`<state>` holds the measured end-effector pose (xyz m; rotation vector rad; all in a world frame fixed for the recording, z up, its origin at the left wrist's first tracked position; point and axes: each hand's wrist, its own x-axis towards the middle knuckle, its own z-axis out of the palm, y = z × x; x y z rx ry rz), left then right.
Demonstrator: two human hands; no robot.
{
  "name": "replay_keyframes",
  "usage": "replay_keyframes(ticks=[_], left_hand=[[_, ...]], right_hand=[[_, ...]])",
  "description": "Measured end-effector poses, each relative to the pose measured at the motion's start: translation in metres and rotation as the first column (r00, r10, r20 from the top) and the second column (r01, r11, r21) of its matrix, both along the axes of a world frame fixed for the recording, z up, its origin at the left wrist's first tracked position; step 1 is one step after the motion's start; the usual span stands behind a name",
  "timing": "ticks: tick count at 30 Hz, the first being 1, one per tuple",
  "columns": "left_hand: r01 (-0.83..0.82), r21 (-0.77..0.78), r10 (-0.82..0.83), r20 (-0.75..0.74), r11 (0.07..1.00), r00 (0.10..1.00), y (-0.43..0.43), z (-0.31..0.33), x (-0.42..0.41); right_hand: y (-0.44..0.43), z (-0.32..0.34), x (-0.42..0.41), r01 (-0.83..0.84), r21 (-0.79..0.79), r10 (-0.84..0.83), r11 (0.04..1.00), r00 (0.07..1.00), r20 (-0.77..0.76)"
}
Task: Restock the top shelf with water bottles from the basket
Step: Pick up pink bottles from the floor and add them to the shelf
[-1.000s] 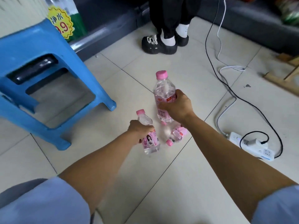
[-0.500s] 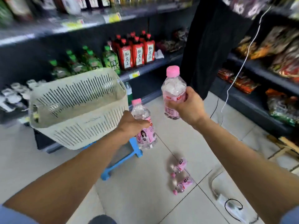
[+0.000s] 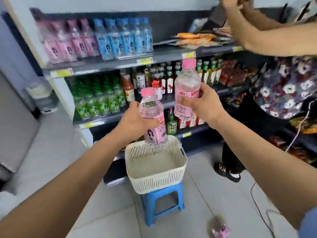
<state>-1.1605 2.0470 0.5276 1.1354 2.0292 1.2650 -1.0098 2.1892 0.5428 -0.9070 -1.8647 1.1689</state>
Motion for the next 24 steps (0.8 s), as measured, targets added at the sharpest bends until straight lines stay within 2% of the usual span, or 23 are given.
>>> replay_keyframes(ticks=[8, 16, 24], left_hand=[[-0.133, 0.085, 0.137, -0.047, 0.988, 0.989, -0.042, 0.059, -0.058], [-0.258, 0.085, 0.264, -0.057, 0.962, 0.963, -0.040, 0.061, -0.091], [-0.386, 0.126, 0.393, -0.038, 0.914, 0.919, 0.002, 0.068, -0.123]], right_hand=[[-0.018, 0.062, -0.087, -0.124, 0.011, 0.124, 0.992, 0.982, -0.139], [-0.003, 0.069, -0.162, -0.287, -0.040, 0.273, 0.957, 0.939, -0.209], [0.049, 0.076, -0.225, -0.438, -0.081, 0.410, 0.895, 0.881, -0.237]])
